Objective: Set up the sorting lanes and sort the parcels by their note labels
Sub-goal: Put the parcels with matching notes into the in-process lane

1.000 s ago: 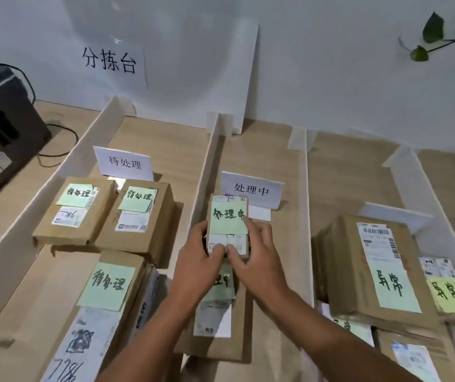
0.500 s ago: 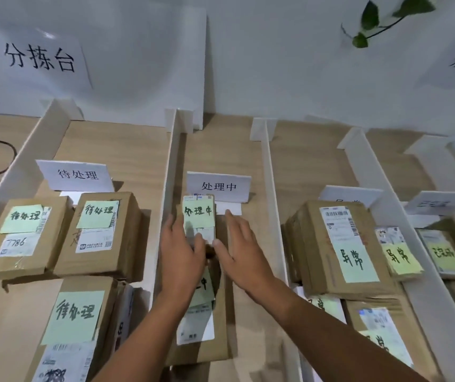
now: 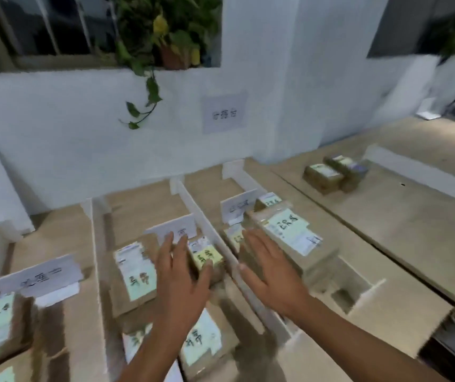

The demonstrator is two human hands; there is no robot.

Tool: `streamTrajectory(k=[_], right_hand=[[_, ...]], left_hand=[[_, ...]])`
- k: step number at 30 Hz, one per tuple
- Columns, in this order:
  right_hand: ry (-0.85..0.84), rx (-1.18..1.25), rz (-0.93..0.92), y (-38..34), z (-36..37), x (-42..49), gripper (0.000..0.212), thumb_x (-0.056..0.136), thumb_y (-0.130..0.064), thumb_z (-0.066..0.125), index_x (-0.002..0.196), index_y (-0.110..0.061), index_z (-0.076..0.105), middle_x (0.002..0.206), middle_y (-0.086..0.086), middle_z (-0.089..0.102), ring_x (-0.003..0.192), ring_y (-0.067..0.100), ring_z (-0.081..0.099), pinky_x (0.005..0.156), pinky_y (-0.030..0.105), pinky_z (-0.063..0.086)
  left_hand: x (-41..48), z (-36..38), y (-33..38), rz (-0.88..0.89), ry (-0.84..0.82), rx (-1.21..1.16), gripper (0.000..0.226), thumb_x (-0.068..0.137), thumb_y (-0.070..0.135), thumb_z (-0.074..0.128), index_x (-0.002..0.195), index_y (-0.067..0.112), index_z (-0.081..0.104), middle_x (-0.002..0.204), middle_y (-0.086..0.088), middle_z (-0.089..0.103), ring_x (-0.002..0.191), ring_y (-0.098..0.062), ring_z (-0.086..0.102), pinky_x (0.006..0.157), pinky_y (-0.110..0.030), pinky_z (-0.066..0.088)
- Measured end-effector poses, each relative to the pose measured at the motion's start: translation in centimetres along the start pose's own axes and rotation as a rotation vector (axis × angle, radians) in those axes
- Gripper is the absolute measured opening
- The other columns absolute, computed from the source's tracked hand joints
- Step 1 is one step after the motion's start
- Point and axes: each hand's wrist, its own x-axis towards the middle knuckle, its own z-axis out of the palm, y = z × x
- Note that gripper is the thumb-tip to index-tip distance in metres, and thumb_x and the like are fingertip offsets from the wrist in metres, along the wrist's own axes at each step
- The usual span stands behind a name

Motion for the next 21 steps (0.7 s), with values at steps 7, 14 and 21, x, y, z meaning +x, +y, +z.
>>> streamTrajectory(k=[7,14,21], right_hand=[[0.106,-0.047,0.211,18.5,-15.8,-11.2,0.069,0.098,-0.059,0.043,0.157,-0.023,0.033,0.158,-0.013,0.027,0.147,-0.002,0.018,0.118,0.014,0.017],[0.077,-0.105,0.267,32.1,-22.2,-12.1,0.068,0.101,-0.062,0.038,0.160,-0.031,0.024,0.164,-0.012,0.023,0.151,0.001,0.014,0.122,0.026,0.021],[0.016,-0.090,0.267,45.8,-24.4,-5.1,0.070,0.098,-0.065,0.037,0.158,-0.029,0.030,0.161,-0.014,0.026,0.149,-0.004,0.017,0.119,0.015,0.017]], left_hand=[[-3.1,19.1,16.7,0.119,-0.175,-0.133,0.068,0.095,0.044,0.060,0.155,0.032,0.031,0.163,0.027,-0.002,0.151,-0.007,0.011,0.115,-0.034,0.022],[-2.9,32.6,24.9,0.131,-0.244,-0.280,0.066,0.092,0.056,0.054,0.151,0.030,0.040,0.160,0.027,0.014,0.151,-0.006,0.017,0.113,-0.031,0.021],[3.0,47.2,27.8,-0.032,-0.254,-0.300,0.069,0.091,0.062,0.049,0.152,0.032,0.038,0.160,0.021,0.018,0.149,-0.006,0.019,0.111,-0.025,0.021]])
